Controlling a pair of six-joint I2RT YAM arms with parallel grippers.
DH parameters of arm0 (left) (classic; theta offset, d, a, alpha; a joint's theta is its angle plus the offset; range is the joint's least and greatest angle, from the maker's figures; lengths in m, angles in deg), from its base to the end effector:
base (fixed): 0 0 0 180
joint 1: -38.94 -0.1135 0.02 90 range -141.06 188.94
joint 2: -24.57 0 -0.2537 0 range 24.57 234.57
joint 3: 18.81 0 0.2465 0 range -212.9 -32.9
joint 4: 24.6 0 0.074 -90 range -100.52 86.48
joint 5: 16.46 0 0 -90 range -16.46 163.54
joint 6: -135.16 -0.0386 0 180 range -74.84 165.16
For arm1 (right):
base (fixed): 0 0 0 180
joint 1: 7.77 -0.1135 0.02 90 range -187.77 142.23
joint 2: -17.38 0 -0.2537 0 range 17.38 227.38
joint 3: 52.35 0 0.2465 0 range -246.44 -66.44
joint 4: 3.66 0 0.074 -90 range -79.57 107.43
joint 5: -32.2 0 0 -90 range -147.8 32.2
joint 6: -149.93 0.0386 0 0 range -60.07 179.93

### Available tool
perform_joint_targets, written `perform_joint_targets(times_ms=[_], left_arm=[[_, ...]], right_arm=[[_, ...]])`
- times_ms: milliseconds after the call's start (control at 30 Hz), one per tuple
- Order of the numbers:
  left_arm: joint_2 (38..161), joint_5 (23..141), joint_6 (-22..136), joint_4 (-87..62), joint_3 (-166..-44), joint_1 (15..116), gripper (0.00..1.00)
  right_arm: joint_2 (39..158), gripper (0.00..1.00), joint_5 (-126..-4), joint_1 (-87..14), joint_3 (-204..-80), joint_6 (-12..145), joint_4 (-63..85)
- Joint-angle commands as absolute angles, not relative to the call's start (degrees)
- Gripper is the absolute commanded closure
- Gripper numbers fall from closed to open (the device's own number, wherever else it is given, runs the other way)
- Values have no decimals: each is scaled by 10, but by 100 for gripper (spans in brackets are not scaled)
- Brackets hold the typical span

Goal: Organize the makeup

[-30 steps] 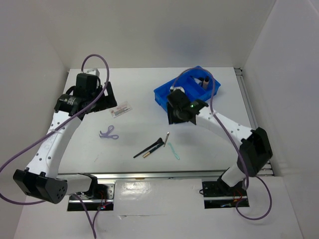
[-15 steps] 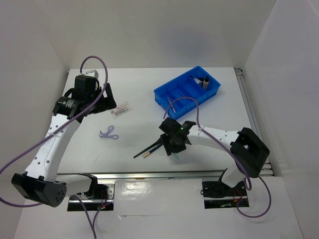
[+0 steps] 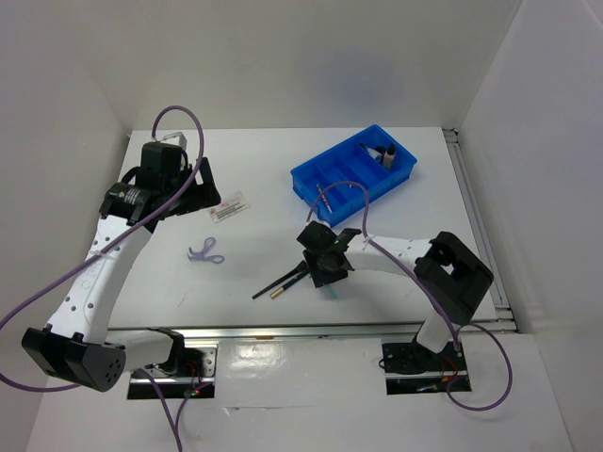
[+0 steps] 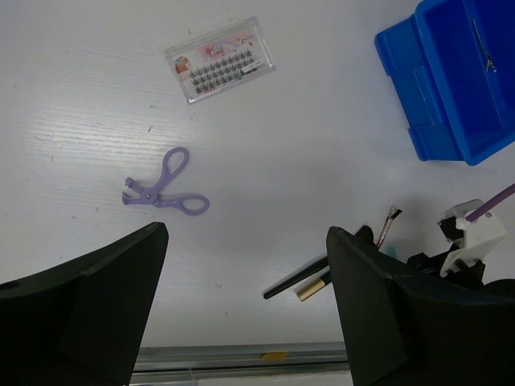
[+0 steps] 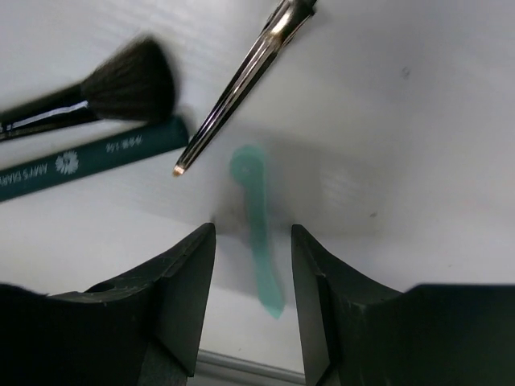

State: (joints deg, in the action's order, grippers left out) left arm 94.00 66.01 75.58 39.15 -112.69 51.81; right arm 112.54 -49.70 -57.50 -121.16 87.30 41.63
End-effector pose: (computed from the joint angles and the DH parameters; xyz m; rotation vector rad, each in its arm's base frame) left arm 0.2372 -0.0490 0.3819 -0.4146 2.2241 -0.2568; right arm 0.1975 0.2247 0.1503 -0.5117 2.7542 0.1270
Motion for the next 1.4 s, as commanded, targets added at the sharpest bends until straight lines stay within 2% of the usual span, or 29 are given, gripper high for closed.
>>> perform_joint_targets(times_ms=[0, 100, 133, 267, 367, 633, 833, 1100, 1233, 1367], left_arm=[[923, 666, 766, 386, -1144, 515, 6], [923, 666, 766, 386, -1149, 515, 6], [923, 666, 766, 386, -1149, 515, 6], [929, 666, 761, 391, -1155, 515, 6], [929, 666, 761, 391, -1155, 515, 6], [934, 671, 761, 381, -1155, 515, 6], [934, 671, 761, 381, -1145, 515, 6], [934, 660, 756, 381, -1145, 515, 6], [934, 655, 756, 381, -1139, 515, 6], [940, 655, 761, 376, -1139, 515, 6]], right_arm=[[1135, 51, -472, -553, -1221, 860, 368], [1147, 58, -477, -547, -1221, 849, 361], [1147, 67, -477, -547, -1221, 849, 361], [1147, 81, -477, -547, -1221, 843, 361], [1122, 84, -472, -547, -1226, 831, 383], [1062, 84, -418, -529, -1304, 800, 478], [1083, 84, -380, -482, -1412, 758, 501], [1195, 84, -399, -336, -1613, 641, 442], [1295, 84, -412, -302, -1705, 609, 404], [1359, 84, -404, -289, -1739, 602, 372]])
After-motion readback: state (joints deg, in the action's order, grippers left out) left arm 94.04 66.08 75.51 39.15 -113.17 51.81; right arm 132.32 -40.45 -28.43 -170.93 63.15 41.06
